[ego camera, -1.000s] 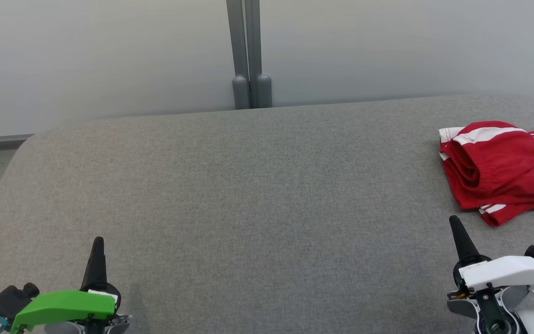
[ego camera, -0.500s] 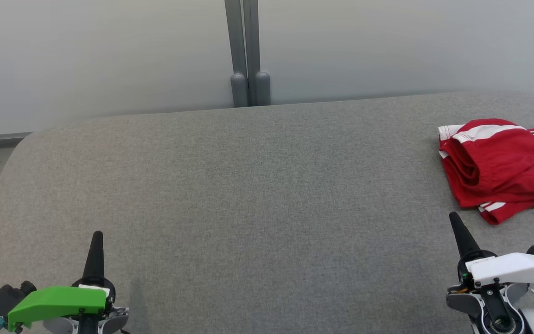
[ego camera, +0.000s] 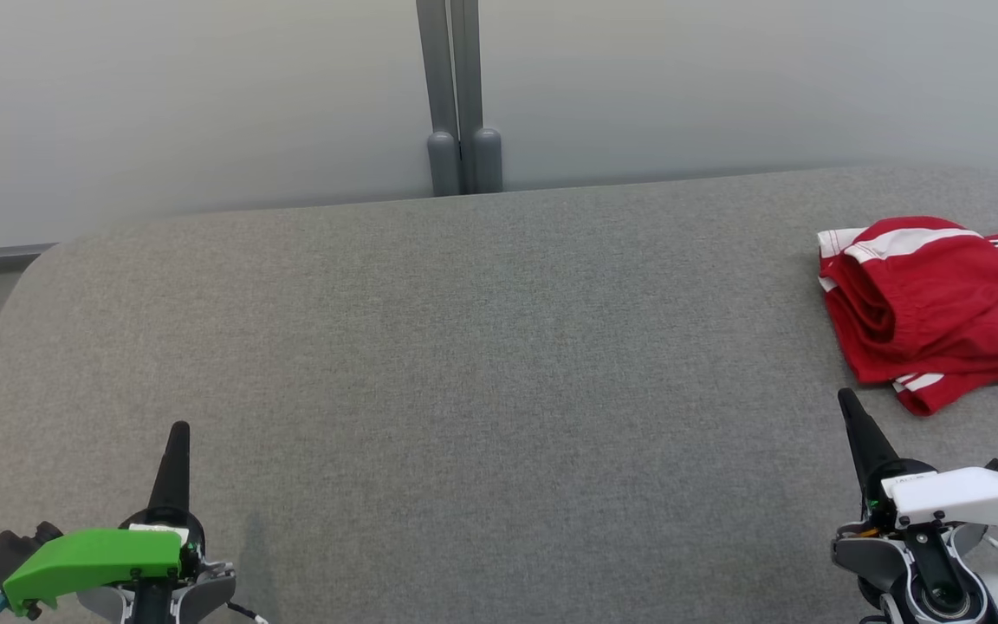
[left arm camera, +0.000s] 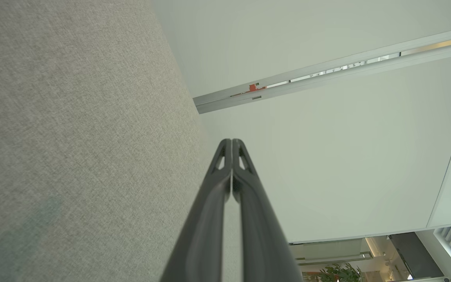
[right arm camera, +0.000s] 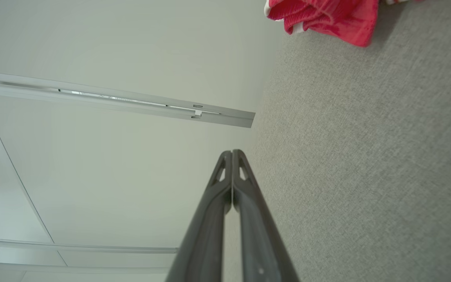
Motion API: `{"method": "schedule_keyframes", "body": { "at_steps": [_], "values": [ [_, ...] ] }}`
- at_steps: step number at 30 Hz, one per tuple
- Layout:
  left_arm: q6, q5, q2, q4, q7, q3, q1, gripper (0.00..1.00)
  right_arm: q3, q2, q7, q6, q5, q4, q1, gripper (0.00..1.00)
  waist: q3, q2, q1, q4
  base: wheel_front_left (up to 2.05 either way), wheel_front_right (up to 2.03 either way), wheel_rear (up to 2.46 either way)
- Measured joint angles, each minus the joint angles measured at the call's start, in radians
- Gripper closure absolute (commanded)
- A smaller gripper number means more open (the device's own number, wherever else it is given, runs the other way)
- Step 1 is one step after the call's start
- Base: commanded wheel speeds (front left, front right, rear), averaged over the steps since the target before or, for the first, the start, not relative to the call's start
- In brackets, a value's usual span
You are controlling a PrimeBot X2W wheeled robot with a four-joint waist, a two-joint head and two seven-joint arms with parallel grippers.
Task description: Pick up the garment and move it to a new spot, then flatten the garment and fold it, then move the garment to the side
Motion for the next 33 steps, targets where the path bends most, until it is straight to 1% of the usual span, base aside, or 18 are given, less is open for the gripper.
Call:
{"method": "schedule_keyframes", "body": {
  "at_steps": [33],
  "values": [
    [-0.003, -0.226, -0.006, -0.017, 0.061, 0.022, -0.028, 1.00, -0.042, 0.030, 0.062, 0.000, 0.193, -0.011, -0.018, 1.00, 0.018, 0.0000, 0.0000, -0.010, 0.00, 0.00, 0.00]
  ]
}}
